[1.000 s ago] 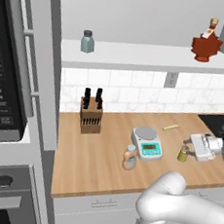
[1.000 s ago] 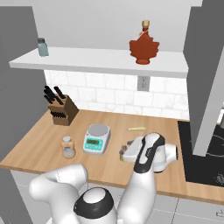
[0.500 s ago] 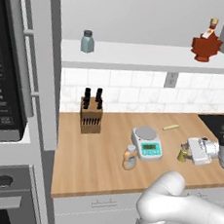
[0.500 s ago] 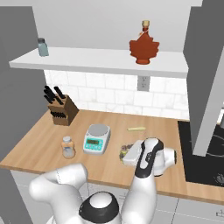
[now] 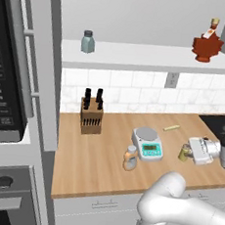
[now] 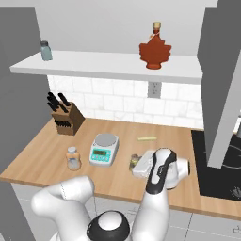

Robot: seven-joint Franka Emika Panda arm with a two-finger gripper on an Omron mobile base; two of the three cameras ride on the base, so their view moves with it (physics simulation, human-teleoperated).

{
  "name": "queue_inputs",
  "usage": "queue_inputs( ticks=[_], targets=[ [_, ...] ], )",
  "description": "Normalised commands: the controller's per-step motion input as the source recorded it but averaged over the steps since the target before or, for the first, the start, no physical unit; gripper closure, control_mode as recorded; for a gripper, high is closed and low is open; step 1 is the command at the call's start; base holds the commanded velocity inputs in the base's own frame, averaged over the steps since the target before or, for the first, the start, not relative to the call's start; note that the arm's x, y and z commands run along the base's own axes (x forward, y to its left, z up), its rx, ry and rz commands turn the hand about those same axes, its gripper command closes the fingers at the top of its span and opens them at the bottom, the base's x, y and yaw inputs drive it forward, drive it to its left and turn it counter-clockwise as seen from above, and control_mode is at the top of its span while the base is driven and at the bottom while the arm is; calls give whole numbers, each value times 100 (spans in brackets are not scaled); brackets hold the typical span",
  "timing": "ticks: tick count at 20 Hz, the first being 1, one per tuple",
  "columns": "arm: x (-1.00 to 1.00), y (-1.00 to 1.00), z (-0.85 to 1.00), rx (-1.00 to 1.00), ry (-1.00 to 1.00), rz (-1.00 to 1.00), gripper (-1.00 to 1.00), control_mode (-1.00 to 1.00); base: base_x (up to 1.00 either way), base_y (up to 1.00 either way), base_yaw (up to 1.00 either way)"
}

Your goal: Put the shaker and condiment bottle from the counter next to their counterparts in the cabinet.

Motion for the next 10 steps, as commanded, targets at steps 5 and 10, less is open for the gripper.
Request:
queue_inputs(
  ticks=[5,10],
  targets=[
    [-2,9,87,-1,0,0,100,-100,0,0,0],
    [-14,20,84,-6,0,0,100,-100,0,0,0]
  ],
)
